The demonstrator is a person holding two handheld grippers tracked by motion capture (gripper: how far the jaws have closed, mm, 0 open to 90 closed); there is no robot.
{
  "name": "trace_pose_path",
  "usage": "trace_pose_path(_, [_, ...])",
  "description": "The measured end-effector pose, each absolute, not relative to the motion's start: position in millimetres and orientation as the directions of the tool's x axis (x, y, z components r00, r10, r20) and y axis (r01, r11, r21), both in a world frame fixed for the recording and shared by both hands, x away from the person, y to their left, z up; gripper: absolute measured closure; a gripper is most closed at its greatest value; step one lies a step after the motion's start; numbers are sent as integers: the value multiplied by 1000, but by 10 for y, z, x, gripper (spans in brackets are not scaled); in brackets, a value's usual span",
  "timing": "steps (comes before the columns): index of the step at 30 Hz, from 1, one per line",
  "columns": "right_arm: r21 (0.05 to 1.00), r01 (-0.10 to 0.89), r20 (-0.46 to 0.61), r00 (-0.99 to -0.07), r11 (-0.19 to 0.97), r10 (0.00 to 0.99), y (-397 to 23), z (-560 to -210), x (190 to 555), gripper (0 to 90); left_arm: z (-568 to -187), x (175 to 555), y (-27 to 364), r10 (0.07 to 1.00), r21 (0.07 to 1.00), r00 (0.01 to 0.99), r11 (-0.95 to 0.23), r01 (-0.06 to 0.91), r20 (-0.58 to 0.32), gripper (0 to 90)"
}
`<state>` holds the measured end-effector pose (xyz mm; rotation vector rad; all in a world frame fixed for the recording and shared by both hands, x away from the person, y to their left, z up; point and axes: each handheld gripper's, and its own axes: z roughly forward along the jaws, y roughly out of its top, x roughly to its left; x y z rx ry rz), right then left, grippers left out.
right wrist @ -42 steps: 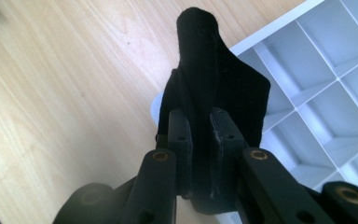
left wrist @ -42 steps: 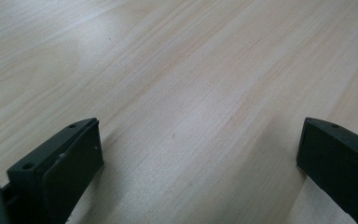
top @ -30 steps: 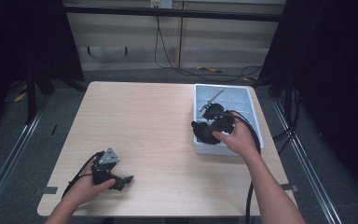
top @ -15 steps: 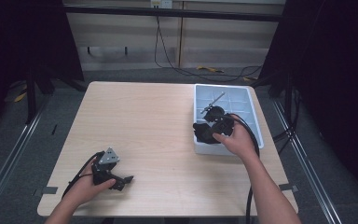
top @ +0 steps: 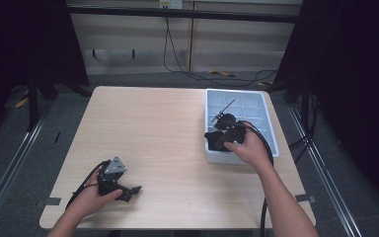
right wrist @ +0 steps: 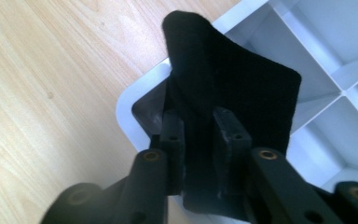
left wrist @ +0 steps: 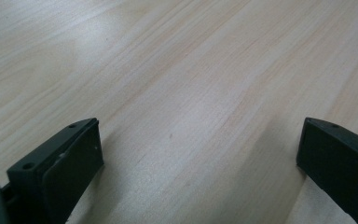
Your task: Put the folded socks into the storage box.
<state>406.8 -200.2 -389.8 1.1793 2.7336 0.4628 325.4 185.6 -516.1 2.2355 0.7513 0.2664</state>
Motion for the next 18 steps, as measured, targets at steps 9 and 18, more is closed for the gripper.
trace_pose_path(9, [334, 698, 36, -681, 633, 731, -2061, -3758, 4047, 598, -5161, 3254, 1856, 591, 716, 806, -547, 435, -38, 0])
trace_pose_path(18, [346, 714, 52, -662, 609, 748, -2138, -3509, 4074, 623, -5163, 3254, 1854, 593, 719, 804, -543, 434, -38, 0])
